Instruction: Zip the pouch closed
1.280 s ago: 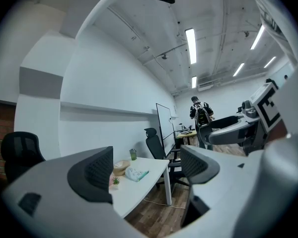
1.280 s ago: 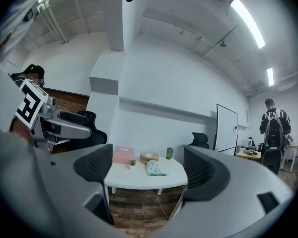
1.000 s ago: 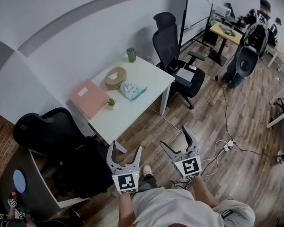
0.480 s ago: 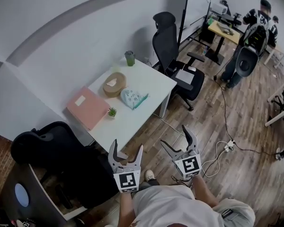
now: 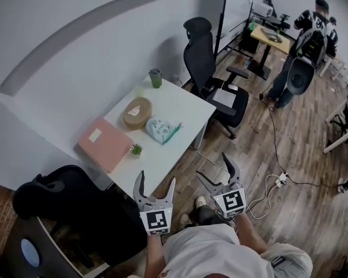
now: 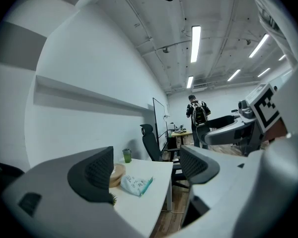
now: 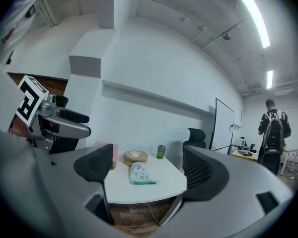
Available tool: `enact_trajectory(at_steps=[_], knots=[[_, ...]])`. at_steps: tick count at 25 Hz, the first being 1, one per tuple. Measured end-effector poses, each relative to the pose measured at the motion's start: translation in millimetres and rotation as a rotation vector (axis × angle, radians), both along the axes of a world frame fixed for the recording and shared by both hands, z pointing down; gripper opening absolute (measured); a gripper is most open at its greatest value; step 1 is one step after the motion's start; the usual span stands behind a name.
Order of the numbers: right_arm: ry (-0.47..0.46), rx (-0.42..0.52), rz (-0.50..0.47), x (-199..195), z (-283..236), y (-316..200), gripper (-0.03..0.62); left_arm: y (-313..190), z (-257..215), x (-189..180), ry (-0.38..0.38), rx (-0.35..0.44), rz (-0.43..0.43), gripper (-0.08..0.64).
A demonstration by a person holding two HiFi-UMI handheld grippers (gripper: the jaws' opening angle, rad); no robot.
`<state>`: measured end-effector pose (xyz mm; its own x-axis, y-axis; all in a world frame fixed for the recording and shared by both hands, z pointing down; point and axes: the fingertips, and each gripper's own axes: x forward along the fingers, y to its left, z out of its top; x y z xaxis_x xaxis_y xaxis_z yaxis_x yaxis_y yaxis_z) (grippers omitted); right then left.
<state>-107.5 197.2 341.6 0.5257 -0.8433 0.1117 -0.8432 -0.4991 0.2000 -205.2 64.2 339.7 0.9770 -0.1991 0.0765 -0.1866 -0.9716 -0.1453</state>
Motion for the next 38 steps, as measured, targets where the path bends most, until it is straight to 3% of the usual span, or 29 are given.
enact_trajectory(at_steps=[16, 38], knots=[[-0.017, -0.007, -0.043, 87.3, 16.8, -54.6, 0.443, -43.4, 16.7, 81.6, -0.012, -0.006, -0.027, 0.405], [-0.121, -0.070, -0.338, 236.2, 58.2, -127.2, 0.425, -82.9, 52.2, 214.2, -0.123, -0.036, -0.262, 0.405]])
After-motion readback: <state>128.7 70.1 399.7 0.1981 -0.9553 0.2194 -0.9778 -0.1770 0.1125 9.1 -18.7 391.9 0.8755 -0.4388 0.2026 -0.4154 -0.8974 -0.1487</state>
